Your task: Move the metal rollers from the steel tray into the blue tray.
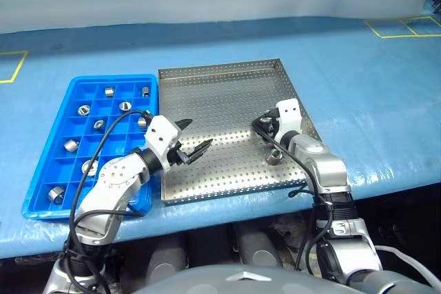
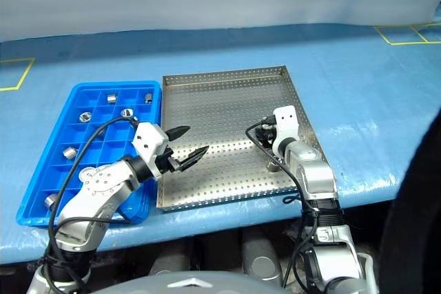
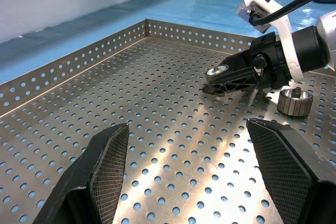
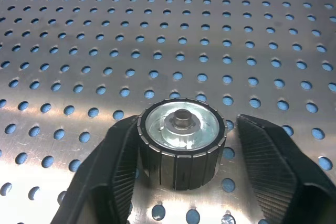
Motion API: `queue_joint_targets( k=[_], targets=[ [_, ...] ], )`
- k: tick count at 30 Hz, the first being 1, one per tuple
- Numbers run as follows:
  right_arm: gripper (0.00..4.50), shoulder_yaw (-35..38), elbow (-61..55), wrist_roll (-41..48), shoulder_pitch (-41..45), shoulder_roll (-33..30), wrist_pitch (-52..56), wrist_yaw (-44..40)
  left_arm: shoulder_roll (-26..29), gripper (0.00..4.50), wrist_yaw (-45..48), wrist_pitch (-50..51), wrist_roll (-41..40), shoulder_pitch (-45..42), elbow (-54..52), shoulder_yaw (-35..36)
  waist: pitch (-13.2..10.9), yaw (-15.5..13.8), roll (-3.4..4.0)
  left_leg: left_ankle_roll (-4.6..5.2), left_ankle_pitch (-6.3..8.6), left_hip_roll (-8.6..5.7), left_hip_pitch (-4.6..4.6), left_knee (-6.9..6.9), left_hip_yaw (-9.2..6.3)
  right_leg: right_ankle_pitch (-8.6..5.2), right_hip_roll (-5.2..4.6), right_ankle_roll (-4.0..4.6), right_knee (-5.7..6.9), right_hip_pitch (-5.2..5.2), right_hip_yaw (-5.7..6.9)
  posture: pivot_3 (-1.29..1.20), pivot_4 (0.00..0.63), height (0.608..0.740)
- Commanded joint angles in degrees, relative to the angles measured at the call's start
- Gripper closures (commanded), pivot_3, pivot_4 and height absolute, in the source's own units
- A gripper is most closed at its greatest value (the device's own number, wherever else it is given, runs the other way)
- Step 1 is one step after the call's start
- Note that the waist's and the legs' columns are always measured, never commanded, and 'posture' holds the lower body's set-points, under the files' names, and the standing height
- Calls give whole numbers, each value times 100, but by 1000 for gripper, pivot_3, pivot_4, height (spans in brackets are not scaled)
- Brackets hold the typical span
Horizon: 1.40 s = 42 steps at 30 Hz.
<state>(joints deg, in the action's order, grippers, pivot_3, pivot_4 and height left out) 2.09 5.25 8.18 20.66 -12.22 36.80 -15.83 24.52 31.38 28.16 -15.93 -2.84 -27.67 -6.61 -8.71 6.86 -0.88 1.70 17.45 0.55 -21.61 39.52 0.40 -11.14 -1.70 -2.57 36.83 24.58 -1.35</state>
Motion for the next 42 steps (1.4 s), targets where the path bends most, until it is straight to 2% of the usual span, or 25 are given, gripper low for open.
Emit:
queue_joint_targets(
  k=[1, 2, 3, 10, 18, 24, 34, 42],
  targets=[
    [2320, 89, -212, 65, 83, -7, -151, 7, 42, 582, 1, -134, -50, 32, -260, 149, 0, 0, 0, 0, 0, 0, 0, 0, 0, 0, 0, 0, 0, 0, 0, -161, 150, 740],
    [2711, 93, -251, 71, 78, -7, -149, 13, 47, 582, -5, -134, -56, 47, -264, 163, 0, 1, 0, 0, 0, 0, 0, 0, 0, 0, 0, 0, 0, 0, 0, -163, 150, 740],
    [2788, 97, -275, 74, 75, -6, -147, 20, 48, 582, -9, -134, -61, 60, -267, 177, 0, 1, 1, 0, 0, 0, 0, 0, 0, 0, 0, 0, 0, 0, 0, -164, 150, 740],
    [2784, -273, -1154, 77, 29, 30, -211, -143, 84, 582, -11, -120, -167, 210, -345, 400, -7, 14, 11, 0, 0, 1, -1, 0, 1, 0, 0, -1, 1, 4, -2, -160, 150, 740],
    [2784, -1354, -2340, 534, 178, 452, 144, -816, 372, 582, -248, -41, -274, 760, -652, 1622, -9, -3, 14, -2, -1, 14, -1, -5, -5, -4, 8, 6, 5, 9, 5, -128, 150, 740],
    [2784, -1753, -2089, 526, 474, 711, 56, -925, 515, 582, -361, 47, -381, 1101, -899, 2204, -9, -156, 13, -2, -1, 1, -2, -4, -5, -2, -10, 4, -2, 5, 10, -96, 150, 740],
    [2784, -2423, -1608, 464, 1017, 1049, -250, -1414, 560, 582, -399, 96, -533, 1649, -1248, 2669, -9, -262, 13, -9, -4, 2, -2, -11, -11, -6, -23, 13, 1, 9, 34, -50, 150, 740],
    [2784, -3046, -751, 307, 1183, 1383, -618, -1817, 509, 582, -386, 142, -623, 2819, -1691, 3867, -9, -358, 8, -15, -7, 2, 1, -35, -17, -19, -39, 35, 0, 14, 62, 32, 150, 740]
  ],
)
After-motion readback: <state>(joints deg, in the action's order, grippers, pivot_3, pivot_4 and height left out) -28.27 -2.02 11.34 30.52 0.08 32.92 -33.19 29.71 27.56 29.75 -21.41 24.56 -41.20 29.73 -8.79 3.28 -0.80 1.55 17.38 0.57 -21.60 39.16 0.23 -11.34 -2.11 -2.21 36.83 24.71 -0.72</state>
